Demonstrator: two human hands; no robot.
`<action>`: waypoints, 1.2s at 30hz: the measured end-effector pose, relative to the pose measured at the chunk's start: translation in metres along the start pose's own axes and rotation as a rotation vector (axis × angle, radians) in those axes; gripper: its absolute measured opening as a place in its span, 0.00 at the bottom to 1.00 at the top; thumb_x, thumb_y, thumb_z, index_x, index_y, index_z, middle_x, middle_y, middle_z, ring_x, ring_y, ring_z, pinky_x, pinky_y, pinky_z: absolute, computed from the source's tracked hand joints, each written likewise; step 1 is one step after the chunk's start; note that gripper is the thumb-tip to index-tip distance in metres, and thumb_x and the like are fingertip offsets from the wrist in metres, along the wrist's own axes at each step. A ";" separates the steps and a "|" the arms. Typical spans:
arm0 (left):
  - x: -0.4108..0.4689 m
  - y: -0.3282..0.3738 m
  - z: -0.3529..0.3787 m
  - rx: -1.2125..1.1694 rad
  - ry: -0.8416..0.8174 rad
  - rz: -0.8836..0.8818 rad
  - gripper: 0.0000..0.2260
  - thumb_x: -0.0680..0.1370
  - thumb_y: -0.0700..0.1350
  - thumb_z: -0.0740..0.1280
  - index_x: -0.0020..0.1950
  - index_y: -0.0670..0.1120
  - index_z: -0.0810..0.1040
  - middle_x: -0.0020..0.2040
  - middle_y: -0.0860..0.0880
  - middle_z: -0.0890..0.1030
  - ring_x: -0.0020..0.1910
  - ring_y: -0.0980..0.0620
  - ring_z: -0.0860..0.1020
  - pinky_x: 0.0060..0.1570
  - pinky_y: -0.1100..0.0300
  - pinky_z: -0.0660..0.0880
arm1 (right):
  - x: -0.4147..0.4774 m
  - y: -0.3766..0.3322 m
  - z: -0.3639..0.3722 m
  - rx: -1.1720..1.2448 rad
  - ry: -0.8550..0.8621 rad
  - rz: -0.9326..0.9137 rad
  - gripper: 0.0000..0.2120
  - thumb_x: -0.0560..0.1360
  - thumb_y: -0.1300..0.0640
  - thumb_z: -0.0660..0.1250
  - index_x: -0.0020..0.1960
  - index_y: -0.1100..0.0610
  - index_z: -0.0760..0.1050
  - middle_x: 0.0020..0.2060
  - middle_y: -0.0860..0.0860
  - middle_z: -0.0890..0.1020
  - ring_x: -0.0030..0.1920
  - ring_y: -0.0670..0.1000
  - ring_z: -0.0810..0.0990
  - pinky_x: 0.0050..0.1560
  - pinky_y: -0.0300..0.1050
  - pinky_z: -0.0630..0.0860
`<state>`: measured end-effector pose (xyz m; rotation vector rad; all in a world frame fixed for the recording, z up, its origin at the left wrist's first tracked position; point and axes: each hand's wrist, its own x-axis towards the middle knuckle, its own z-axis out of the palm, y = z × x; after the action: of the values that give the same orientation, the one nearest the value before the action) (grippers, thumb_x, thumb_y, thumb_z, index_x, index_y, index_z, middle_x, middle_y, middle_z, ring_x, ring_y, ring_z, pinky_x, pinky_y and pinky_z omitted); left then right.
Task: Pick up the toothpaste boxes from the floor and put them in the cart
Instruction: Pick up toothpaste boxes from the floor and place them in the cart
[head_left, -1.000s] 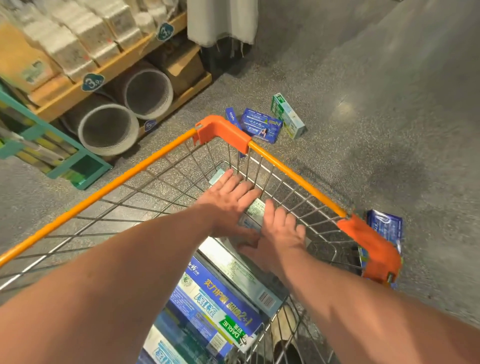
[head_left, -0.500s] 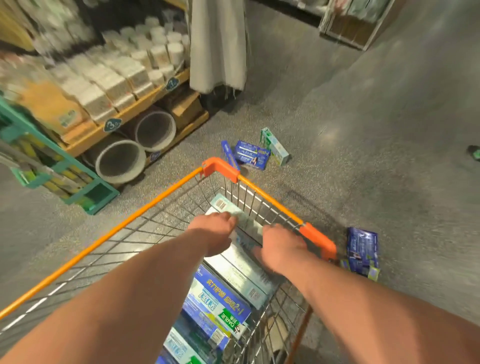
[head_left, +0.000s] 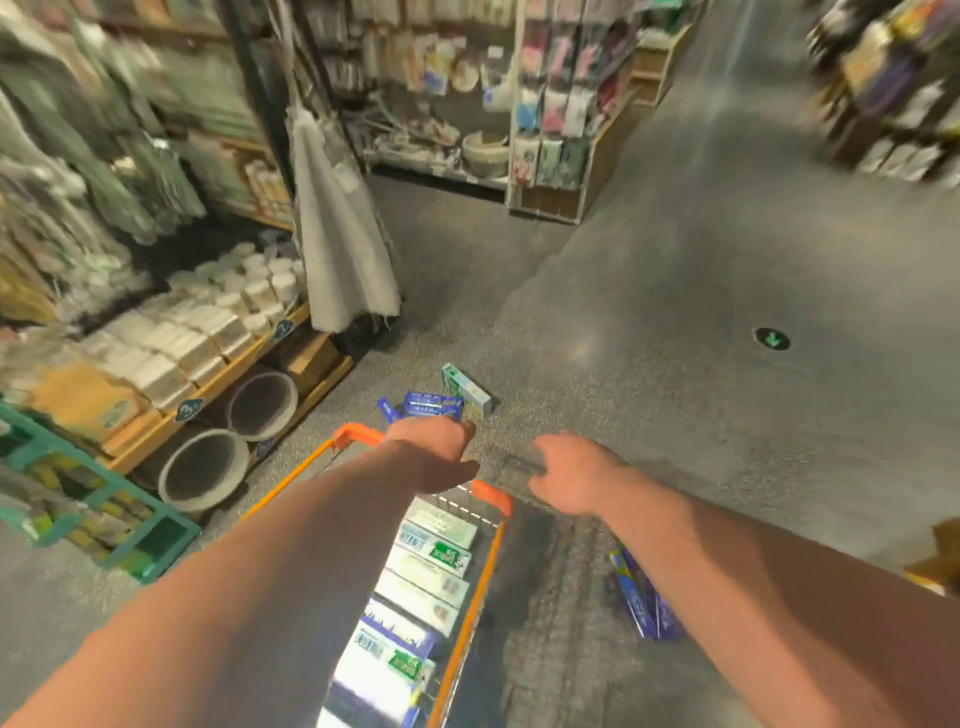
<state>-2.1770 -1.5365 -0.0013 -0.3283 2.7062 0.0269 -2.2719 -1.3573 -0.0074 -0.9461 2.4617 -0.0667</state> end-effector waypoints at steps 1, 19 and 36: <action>-0.001 0.016 -0.013 0.001 0.018 0.003 0.23 0.81 0.60 0.61 0.71 0.49 0.71 0.64 0.46 0.78 0.60 0.44 0.79 0.56 0.50 0.77 | -0.010 0.014 -0.010 0.000 0.008 0.000 0.23 0.76 0.48 0.66 0.68 0.56 0.72 0.64 0.57 0.76 0.65 0.59 0.76 0.64 0.50 0.74; 0.063 0.306 -0.076 -0.028 -0.058 0.059 0.31 0.79 0.68 0.59 0.77 0.53 0.66 0.71 0.47 0.73 0.66 0.44 0.75 0.61 0.48 0.74 | -0.120 0.337 -0.074 0.143 0.027 0.131 0.38 0.74 0.35 0.67 0.76 0.57 0.65 0.69 0.56 0.74 0.66 0.58 0.74 0.65 0.51 0.73; 0.382 0.360 0.024 -0.067 -0.257 0.245 0.30 0.80 0.64 0.62 0.76 0.48 0.66 0.73 0.45 0.71 0.68 0.42 0.74 0.64 0.43 0.72 | 0.114 0.477 0.012 0.252 -0.129 0.392 0.32 0.78 0.44 0.67 0.75 0.60 0.63 0.70 0.58 0.72 0.69 0.59 0.71 0.68 0.51 0.69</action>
<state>-2.5895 -1.2709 -0.1881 -0.0079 2.4765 0.2159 -2.6322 -1.0674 -0.1707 -0.3434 2.4010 -0.1710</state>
